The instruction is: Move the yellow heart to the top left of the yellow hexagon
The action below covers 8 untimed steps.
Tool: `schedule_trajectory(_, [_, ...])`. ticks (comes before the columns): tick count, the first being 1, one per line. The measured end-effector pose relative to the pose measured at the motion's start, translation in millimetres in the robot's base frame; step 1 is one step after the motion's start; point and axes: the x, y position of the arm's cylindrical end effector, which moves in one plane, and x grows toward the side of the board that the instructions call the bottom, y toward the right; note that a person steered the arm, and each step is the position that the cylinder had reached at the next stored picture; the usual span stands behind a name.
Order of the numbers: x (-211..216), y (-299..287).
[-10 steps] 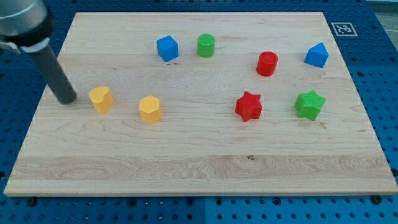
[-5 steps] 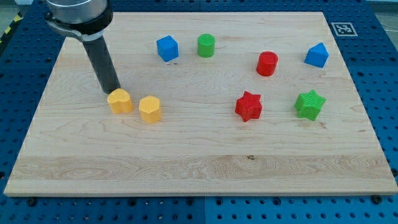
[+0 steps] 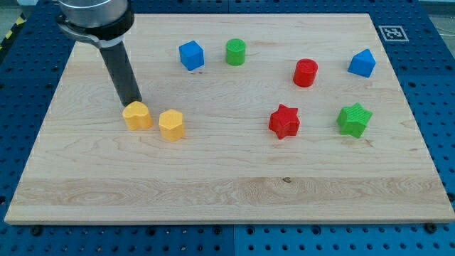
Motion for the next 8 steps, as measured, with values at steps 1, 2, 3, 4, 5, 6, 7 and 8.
schedule_trajectory(1, [1,2])
schedule_trajectory(2, [11,7])
schedule_trajectory(3, [11,0])
schedule_trajectory(4, [11,-18])
schedule_trajectory(5, [11,-33])
schedule_trajectory(6, [15,-37])
schedule_trajectory(7, [37,-32])
schedule_trajectory(8, [54,-17])
